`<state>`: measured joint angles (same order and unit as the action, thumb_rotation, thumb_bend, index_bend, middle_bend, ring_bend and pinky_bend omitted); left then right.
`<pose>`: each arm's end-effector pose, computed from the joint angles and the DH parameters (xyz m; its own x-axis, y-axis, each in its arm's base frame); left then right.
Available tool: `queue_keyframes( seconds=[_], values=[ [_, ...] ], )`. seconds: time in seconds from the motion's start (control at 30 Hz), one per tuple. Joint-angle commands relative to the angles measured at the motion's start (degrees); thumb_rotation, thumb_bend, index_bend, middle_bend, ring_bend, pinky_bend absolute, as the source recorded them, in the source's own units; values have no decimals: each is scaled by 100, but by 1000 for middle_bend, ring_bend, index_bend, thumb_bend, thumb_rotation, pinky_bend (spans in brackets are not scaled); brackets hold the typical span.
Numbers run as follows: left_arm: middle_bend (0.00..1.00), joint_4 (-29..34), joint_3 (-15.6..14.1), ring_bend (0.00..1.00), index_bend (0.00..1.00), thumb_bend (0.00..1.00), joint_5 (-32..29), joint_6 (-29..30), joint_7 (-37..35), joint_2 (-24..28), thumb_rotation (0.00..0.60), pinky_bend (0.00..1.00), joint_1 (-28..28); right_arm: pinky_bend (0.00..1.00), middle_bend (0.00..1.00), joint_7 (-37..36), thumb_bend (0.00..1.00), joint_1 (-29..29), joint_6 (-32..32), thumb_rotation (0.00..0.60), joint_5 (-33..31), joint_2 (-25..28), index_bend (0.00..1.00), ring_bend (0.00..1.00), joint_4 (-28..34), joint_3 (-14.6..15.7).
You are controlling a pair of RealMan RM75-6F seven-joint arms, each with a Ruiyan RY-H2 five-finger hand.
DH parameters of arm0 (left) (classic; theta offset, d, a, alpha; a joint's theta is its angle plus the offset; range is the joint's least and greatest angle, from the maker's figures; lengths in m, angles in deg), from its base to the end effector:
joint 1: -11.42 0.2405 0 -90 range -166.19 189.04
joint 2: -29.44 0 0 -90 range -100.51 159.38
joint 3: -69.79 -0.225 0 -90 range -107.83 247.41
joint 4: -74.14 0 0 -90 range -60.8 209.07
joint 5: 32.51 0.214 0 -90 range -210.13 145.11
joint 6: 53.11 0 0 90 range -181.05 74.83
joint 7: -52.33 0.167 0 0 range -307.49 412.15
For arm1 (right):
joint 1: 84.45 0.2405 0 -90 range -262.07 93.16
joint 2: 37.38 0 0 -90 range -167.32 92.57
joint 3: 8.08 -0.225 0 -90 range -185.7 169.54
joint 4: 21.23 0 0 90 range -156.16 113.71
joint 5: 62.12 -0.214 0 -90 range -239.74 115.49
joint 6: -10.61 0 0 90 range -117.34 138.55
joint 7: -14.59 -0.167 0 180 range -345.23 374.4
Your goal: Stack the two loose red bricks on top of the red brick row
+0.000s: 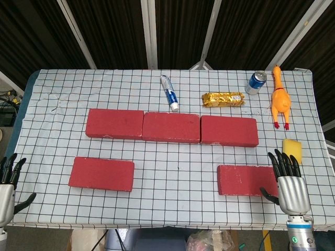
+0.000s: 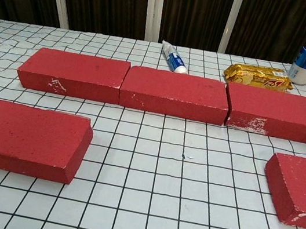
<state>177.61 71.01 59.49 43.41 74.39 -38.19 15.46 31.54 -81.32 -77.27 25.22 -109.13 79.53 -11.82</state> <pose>-0.2425 0.1531 0.1359 0.5172 -0.1030 0.8497 0.8558 0.0739 -0.5119 -0.2363 -0.1937 0.1044 0.4106 0.0385 0.9110 -0.9115 -0.0092 0.4112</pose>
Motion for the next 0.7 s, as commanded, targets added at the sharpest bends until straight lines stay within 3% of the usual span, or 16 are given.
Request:
queue_keyframes(
  seconds=[0.03,0.37,0.7],
  values=[
    [12,2,-1,16,131,0,7,4,4,-2,600,114,3,0,0,-4,189,-3,-3,600,-8,8,51,0,6,-3],
    [13,6,-10,16,131,0,31,16,7,3,600,114,19,0,0,21,189,3,120,600,-89,90,51,0,94,43],
    [12,13,-9,16,131,0,44,26,5,2,600,114,30,0,0,333,189,119,917,600,-689,684,44,0,634,260]
  ],
)
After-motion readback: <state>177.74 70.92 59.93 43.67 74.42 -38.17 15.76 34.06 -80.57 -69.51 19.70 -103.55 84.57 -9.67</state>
